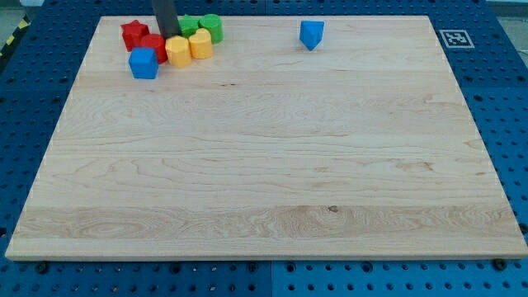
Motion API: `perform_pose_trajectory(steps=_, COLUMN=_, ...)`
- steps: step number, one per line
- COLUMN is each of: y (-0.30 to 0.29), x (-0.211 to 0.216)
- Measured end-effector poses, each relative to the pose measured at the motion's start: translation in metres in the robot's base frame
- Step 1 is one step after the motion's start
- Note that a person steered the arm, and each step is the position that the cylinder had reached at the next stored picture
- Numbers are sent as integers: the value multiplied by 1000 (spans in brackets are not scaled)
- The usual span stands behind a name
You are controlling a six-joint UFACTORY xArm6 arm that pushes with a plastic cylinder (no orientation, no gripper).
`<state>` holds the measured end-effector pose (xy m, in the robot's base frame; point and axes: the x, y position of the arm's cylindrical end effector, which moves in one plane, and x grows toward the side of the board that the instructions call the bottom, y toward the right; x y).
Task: Push the red star into the red circle
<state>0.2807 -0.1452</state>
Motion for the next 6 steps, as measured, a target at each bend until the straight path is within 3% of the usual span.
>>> perform_pose_trajectory(steps=2, y=-1, x=-32)
perform_pose_trajectory(steps=4, y=-49, x=-76)
perform_pose_trajectory(steps=5, y=-82, x=-83)
perform_pose_trajectory(steps=6, y=-78, x=-55)
